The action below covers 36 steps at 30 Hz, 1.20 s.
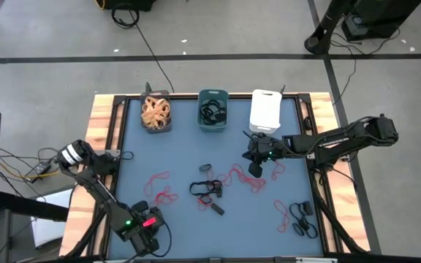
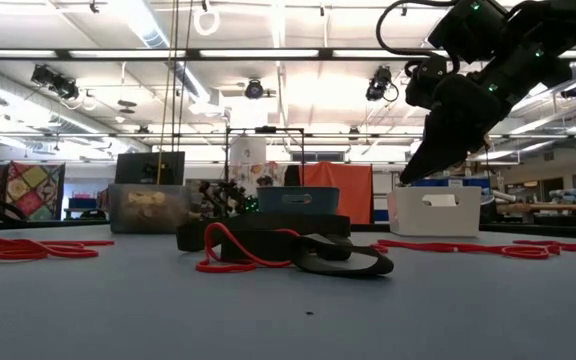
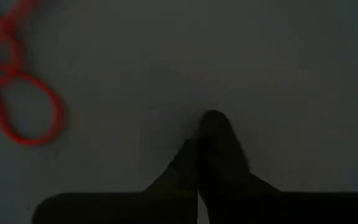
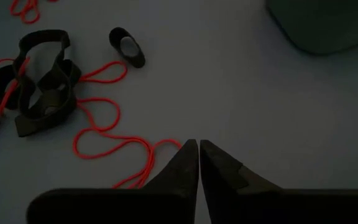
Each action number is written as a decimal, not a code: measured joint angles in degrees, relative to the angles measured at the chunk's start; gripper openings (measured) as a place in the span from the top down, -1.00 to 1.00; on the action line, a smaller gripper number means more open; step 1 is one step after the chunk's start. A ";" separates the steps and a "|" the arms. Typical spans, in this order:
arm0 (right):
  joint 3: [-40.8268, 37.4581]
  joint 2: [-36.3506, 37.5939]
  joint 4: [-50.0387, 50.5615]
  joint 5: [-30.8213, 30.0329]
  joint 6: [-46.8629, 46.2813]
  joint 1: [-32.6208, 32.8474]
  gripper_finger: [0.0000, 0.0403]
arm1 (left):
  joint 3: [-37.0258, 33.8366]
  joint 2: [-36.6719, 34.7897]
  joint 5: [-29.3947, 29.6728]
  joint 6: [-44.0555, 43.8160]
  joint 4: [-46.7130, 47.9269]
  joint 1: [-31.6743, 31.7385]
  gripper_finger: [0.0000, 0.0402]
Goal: Sort rubber bands into baskets
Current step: Put the black rubber band into the blue bin
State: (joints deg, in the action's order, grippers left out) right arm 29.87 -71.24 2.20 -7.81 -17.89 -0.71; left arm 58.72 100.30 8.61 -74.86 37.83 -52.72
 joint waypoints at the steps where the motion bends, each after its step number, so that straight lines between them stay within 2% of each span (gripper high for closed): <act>1: 0.00 0.00 -0.01 -0.03 0.00 0.00 0.85 | 0.00 -0.39 0.83 0.63 0.80 0.62 0.95; 7: 0.00 0.00 0.00 -0.07 -0.13 0.00 0.85 | -0.02 -0.82 10.63 1.31 6.56 4.40 0.96; 11: -0.01 0.00 -1.14 -0.08 -0.70 0.16 0.85 | -0.02 -0.82 13.57 5.01 6.68 7.81 0.96; 20: -0.02 0.00 -7.56 -3.23 -1.50 3.00 0.81 | 0.02 -1.98 13.76 19.12 3.86 19.45 0.97; 24: -0.03 -1.00 -8.01 -6.30 -1.62 4.37 0.79 | 0.53 -3.47 12.71 29.76 -0.12 24.76 0.97; 28: -0.04 -4.75 -13.00 -11.55 -5.28 5.30 0.77 | 0.86 -5.47 12.87 41.67 -4.00 31.98 0.97; 33: 0.00 -12.54 -21.15 -10.04 -7.48 6.86 0.77 | 0.92 -8.25 13.02 53.46 -9.76 42.90 0.97; 36: 0.00 -16.62 -22.38 -7.70 -6.33 7.52 0.78 | 0.90 -9.01 12.97 58.02 -15.51 49.98 0.97</act>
State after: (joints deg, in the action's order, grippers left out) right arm 29.87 -87.86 -20.18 -15.51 -24.22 6.81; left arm 59.61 91.29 21.58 -16.84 22.32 -2.73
